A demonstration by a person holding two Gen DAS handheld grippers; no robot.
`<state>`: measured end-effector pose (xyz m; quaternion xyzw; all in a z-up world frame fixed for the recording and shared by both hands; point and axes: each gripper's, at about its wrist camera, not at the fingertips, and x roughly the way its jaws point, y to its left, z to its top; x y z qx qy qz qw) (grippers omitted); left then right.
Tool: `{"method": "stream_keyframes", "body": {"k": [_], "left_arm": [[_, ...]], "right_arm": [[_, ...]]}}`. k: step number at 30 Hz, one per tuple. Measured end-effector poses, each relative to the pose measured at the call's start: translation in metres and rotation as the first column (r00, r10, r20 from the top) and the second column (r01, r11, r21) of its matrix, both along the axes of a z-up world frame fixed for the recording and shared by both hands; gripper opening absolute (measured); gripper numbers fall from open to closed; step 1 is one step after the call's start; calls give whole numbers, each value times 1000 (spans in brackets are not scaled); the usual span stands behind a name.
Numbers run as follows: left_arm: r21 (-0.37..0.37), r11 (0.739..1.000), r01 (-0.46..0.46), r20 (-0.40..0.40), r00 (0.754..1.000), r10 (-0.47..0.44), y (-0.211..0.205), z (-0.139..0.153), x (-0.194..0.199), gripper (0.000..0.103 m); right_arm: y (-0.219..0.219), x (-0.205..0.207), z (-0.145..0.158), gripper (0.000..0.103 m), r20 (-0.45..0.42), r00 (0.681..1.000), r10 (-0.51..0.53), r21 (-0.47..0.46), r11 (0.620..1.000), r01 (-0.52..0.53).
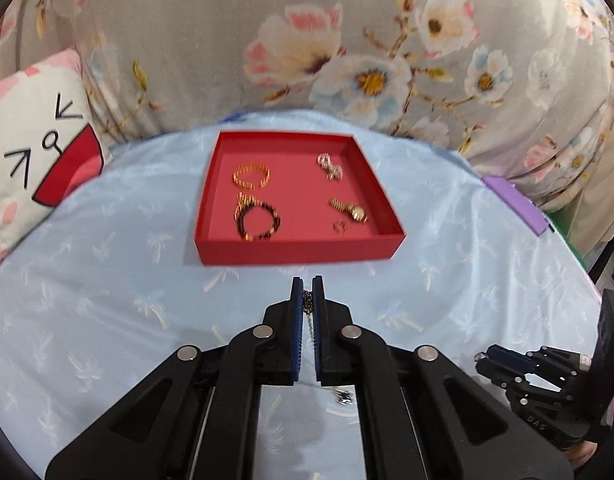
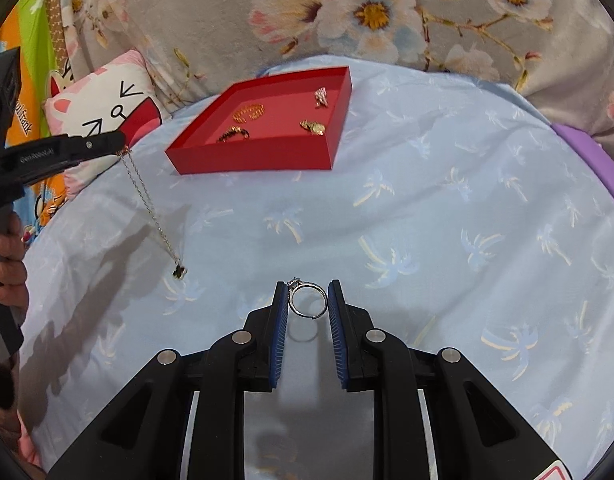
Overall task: Organize jewelry
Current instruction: 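Carry the chain and silver ring into the red box and open both tools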
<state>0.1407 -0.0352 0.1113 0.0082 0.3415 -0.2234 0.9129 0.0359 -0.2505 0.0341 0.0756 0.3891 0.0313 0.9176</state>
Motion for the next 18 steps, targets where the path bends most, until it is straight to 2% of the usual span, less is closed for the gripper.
{"method": "stream_keyframes", "body": {"k": [9,18], "left_arm": [[-37,999,24,74,997,-21,4,53,10,3],[-29,1000,7,126,992,-3,-13,85,65,3]], "right_arm": [[4,19,47,19,72,996,49,19,999,-51],[4,91,76,19,92,992,85,34,996,-89]]}}
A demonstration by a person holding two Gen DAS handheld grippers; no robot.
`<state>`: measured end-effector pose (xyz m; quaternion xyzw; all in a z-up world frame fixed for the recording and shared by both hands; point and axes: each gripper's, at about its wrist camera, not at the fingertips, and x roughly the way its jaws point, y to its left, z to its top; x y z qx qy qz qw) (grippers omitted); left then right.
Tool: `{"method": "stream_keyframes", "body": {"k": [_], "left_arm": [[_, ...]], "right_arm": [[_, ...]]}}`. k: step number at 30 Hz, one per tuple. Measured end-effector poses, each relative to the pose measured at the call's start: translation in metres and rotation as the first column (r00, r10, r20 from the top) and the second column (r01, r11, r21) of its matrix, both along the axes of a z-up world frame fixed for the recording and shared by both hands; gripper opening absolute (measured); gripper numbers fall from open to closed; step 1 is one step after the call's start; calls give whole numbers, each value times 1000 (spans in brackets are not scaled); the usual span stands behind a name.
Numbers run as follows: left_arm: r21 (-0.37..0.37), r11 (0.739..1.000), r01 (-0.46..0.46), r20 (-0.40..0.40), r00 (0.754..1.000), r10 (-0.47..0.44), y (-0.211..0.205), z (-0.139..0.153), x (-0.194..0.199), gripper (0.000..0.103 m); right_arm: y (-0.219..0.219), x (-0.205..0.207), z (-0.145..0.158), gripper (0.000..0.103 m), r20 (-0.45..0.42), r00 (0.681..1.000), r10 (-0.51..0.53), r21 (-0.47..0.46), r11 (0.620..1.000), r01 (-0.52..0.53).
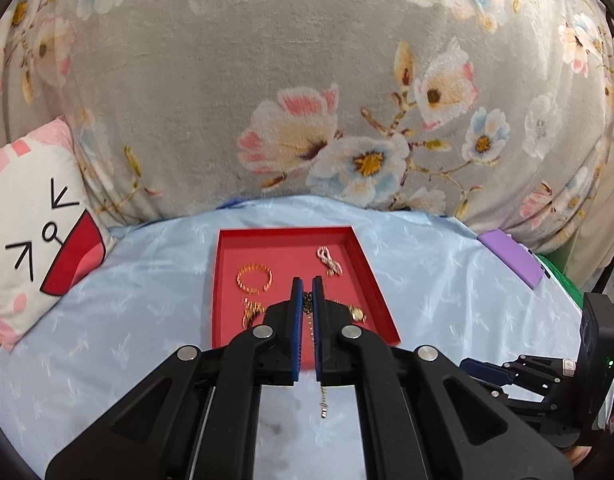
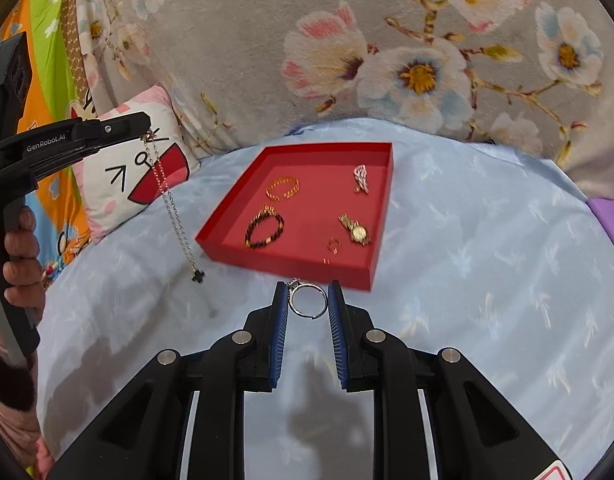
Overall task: Organize jewelry
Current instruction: 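Carry the chain and silver ring into the red box and open both tools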
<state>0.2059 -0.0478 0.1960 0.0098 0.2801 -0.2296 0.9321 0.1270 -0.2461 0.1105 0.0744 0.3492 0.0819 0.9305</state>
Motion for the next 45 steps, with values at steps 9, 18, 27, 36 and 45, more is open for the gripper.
{"method": "stream_keyframes", "body": {"k": [9,18,27,36,45], "left_arm": [[29,1000,0,14,1000,-1,-37,-5,75,3],[52,999,-14,-92,996,18,-59,-57,146,3],[74,996,-49,-169,984,61,-66,-102,185,4],[84,992,-98,-180,977,112,-57,-118,193,24],[85,984,-159,-116,979,169,-31,-102,166,51]], "right_arm": [[8,98,-4,19,-24,1000,-2,4,1000,2],[2,187,-37,19,-130,991,-30,9,999,32],[7,231,-63,19,-225,974,-31,6,999,33],[11,245,-69,20,-233,971,-48,-26,999,43],[-7,211,-40,29,-139,988,-67,14,997,70]]}}
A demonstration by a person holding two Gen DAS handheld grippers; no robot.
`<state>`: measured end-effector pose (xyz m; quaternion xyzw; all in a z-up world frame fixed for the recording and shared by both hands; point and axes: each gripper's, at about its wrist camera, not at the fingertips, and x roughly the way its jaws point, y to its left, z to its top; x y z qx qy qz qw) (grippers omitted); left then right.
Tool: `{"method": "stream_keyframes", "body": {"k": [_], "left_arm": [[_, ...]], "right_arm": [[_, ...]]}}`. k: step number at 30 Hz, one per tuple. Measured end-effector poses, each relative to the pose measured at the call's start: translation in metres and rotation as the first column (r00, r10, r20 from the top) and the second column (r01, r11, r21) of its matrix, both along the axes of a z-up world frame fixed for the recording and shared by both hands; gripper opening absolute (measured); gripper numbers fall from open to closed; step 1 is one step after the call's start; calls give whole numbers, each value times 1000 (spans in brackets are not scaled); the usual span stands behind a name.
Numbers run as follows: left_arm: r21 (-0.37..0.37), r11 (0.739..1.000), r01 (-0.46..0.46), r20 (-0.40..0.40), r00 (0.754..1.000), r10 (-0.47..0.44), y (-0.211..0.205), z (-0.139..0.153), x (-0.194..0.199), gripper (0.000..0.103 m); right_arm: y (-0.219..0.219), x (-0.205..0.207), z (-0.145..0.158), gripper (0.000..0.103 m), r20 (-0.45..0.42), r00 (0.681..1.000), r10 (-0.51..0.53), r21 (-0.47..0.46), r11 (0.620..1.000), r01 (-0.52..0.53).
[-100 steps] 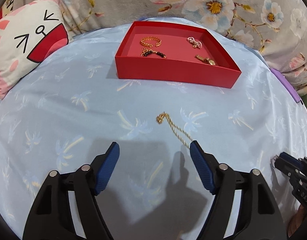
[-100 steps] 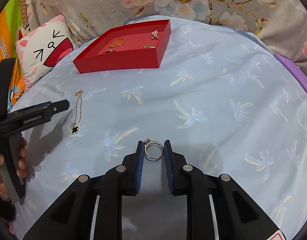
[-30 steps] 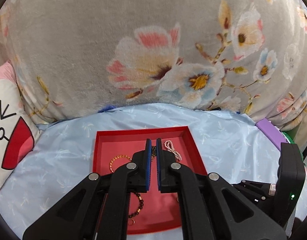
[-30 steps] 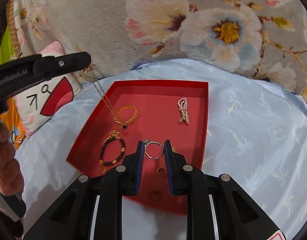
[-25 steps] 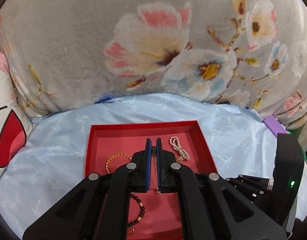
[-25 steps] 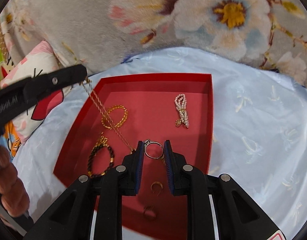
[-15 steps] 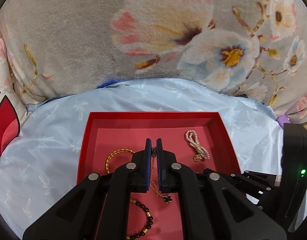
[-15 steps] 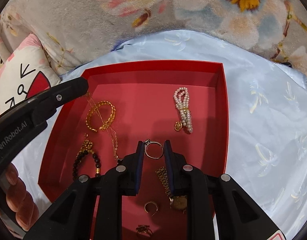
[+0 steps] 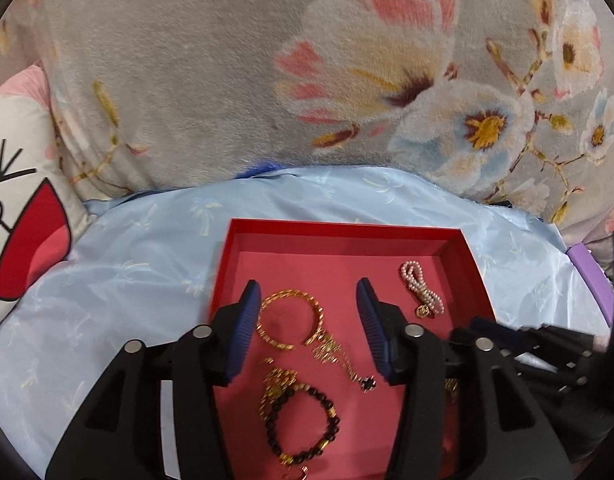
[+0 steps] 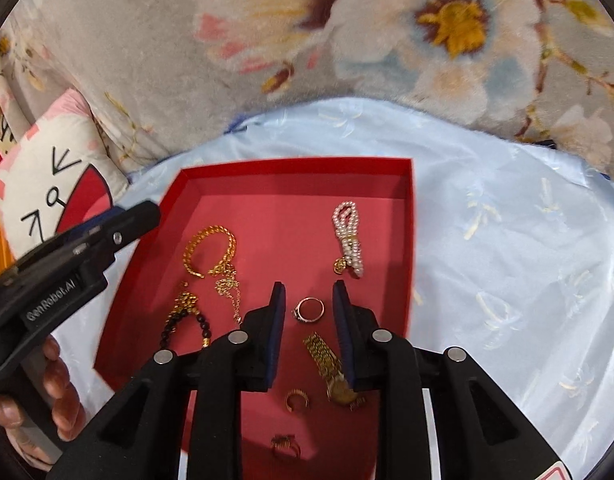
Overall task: Organize jewelry
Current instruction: 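Carry the chain and silver ring into the red box and open both tools, then lift both open tools out of the red box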
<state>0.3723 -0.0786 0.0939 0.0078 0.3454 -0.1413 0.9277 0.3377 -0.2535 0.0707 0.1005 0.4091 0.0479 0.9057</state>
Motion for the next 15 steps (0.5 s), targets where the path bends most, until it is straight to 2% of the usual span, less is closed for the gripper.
{"method": "stream_keyframes", "body": {"k": [8,10,15], "left_arm": [[83,994,-75,72,995,69,20,-3,-63,55],[92,992,-88,86,993,80,21,-7,-78,59],[109,988,-111,92,991,101,20,-21,-111,60]], "right_arm": [[0,-72,20,43,103,994,-40,-46,998,45],[6,-89,19,46,119,992,-46,-65,996,54],[22,-116,3,48,134,989,-56,-114,991,71]]}}
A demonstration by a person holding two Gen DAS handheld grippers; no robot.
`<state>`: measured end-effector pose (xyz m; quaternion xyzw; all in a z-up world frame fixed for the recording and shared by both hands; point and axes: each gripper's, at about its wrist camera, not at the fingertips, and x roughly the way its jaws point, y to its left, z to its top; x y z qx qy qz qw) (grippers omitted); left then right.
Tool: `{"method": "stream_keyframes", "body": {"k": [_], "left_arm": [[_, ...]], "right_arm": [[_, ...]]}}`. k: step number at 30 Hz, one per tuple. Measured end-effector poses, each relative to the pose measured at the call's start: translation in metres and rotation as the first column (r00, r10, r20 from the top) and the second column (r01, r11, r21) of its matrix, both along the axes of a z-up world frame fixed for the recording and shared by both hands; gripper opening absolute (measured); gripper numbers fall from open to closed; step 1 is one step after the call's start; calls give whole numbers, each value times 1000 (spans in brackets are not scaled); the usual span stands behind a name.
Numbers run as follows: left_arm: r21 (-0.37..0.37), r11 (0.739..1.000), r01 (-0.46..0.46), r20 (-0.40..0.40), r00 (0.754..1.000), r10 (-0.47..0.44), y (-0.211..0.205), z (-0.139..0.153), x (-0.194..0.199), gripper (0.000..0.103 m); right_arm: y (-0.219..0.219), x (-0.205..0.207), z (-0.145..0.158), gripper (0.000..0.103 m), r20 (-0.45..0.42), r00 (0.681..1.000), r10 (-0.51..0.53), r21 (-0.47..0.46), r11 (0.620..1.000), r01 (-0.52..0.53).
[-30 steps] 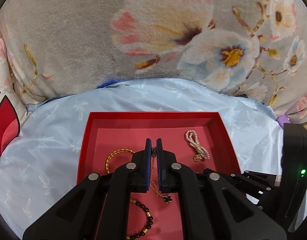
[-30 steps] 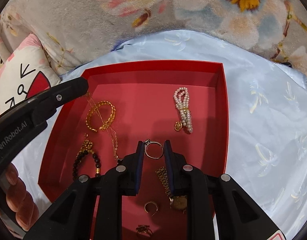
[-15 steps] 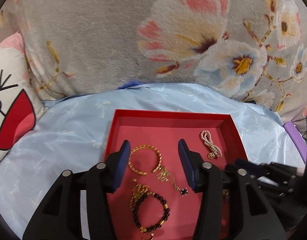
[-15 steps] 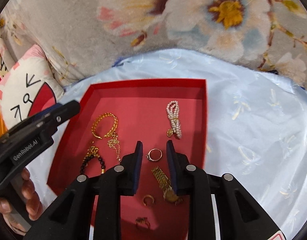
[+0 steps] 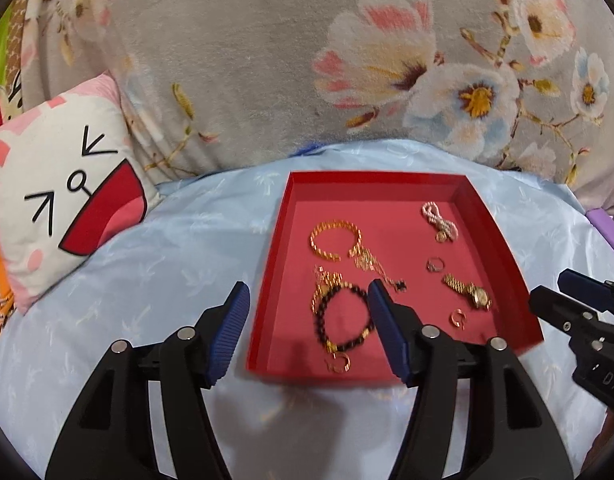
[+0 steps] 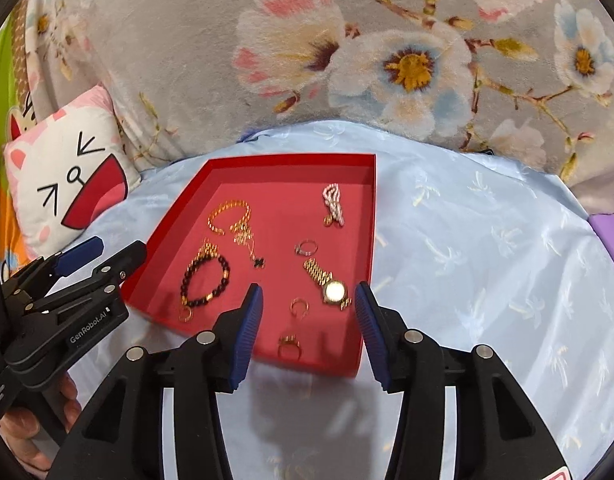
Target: Organize jewelry
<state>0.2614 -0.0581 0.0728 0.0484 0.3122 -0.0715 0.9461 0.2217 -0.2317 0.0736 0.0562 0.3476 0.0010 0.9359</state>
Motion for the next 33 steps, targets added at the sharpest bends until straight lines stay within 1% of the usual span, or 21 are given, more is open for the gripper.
{"method": "stream_keyframes", "body": {"k": [3,6,12,16,24,26,27,29,30,31,33], "left_arm": [[3,1000,-6,-15,1000,6,0,-9,-12,60],[12,1000,-6,-16,1000,6,-3,-18,-24,60],[12,1000,-6,-13,1000,7,-6,-27,-36,60],[17,1000,-11,-7,1000,11,-7,-31,-40,61],[20,1000,-19,-34,999,20,-7,-46,-38,61],[21,1000,-17,-50,999,18,-6,-50,-36,63],[18,1000,-13,-60,998,14,-6,-52,-35,66],[6,1000,-14,-69,998,14,-5,-53,-34,66],[2,1000,-13,-72,997,13,-4,-53,-34,69],[-3,1000,-13,-76,997,13,-3,-53,-33,75],[-9,1000,-15,-80,997,14,-2,-53,-33,78]], "right_arm": [[7,-15,-13,48,-5,1000,-10,-17,1000,10],[9,-26,-25,48,-14,1000,-16,-9,1000,16],[15,-38,-36,52,-14,999,-33,-32,999,32],[15,-41,-42,54,-14,999,-38,-29,999,38],[14,-40,-54,54,-23,999,-48,-28,998,47],[13,-39,-57,54,-25,998,-52,-28,998,51],[13,-38,-58,54,-26,998,-53,-30,998,52],[13,-37,-61,55,-29,998,-55,-40,998,54],[13,-36,-63,55,-32,998,-57,-46,997,55],[13,-35,-64,56,-39,998,-55,-45,998,54],[13,-34,-64,59,-40,998,-52,-38,998,51]]}}
